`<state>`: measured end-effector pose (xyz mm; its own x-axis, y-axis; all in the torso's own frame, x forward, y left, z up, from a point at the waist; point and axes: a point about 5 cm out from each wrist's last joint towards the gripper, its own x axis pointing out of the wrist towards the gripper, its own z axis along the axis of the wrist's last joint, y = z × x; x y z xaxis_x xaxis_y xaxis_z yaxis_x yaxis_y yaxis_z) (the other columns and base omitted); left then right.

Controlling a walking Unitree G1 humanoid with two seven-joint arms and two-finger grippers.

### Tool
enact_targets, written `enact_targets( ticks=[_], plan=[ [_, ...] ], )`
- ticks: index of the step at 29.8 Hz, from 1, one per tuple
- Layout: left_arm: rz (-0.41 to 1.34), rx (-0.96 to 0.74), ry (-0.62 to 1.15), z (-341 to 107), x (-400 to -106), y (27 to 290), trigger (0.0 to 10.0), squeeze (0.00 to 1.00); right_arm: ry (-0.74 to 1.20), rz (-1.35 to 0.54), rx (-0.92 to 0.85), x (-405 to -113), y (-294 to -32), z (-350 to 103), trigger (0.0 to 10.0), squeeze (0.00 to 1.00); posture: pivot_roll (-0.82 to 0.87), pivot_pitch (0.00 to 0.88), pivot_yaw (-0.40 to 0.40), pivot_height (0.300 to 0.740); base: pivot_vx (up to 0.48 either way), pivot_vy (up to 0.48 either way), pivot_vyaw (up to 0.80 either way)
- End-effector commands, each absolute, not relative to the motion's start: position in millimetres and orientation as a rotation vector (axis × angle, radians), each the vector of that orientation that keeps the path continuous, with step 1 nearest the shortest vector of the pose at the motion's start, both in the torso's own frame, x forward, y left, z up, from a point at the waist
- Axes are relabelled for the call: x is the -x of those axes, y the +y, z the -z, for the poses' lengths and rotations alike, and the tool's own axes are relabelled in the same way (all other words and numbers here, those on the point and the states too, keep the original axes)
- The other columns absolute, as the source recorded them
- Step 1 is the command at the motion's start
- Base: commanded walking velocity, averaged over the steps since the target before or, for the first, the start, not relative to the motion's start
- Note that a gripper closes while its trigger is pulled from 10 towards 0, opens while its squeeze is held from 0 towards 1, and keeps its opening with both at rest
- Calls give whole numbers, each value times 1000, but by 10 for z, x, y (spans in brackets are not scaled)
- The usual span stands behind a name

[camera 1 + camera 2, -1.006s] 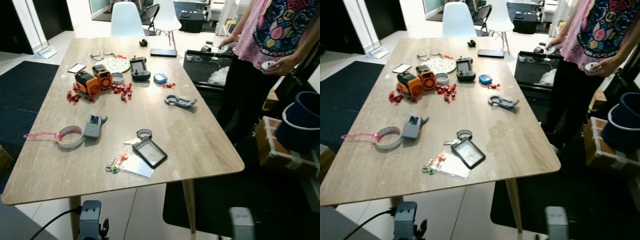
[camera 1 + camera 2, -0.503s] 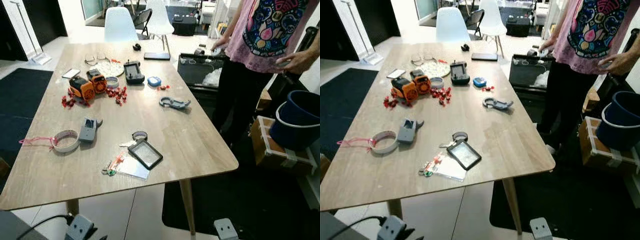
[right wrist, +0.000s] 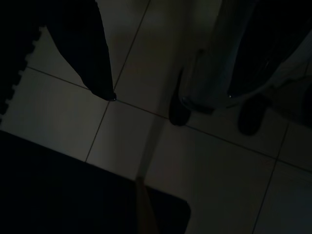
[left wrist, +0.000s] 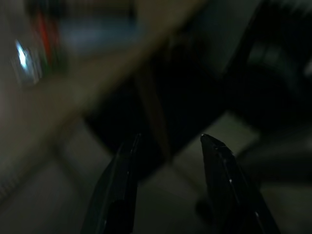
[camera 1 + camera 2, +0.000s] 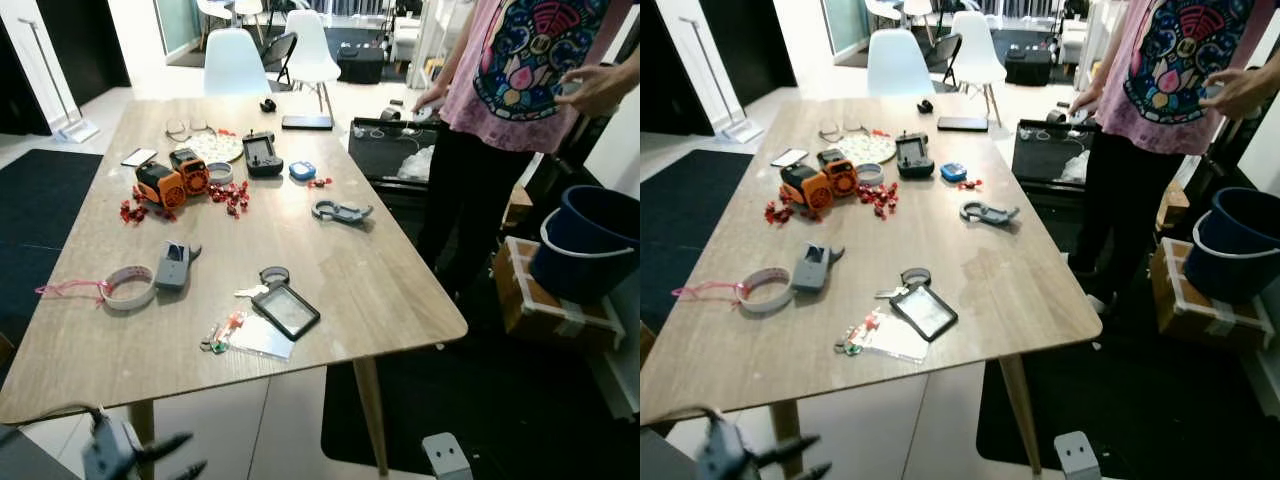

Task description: Hang keys on a hook

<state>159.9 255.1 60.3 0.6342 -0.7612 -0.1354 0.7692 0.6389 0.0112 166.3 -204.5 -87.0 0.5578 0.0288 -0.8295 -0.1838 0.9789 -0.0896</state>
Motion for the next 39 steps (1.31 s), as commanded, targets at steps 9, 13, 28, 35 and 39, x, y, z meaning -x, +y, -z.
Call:
enact_targets(
  ticks=[9,13,28,35,39],
  plan=[
    [842,52,-111,-1367,-2080,2252,10000,0,999,-136,188,-1622,-2078,885,10000,0,57,51,-33,740,0,0,0],
    [846,79,-178,-1598,-2233,1960,10000,0,999,-133,188,-1620,-2083,885,10000,0,49,55,-27,740,0,0,0],
    [398,-351,-73,-1538,-2774,1814,10000,0,1005,-135,188,-1598,-2073,896,10000,0,46,61,-24,740,0,0,0],
    [430,-362,-25,-1427,-2745,1798,10000,0,1008,-133,192,-1591,-2090,896,10000,0,49,66,-26,740,0,0,0],
    [423,-387,22,-1337,-2743,1790,10000,0,1010,-134,193,-1585,-2094,898,10000,0,47,67,-26,740,0,0,0]
  ],
)
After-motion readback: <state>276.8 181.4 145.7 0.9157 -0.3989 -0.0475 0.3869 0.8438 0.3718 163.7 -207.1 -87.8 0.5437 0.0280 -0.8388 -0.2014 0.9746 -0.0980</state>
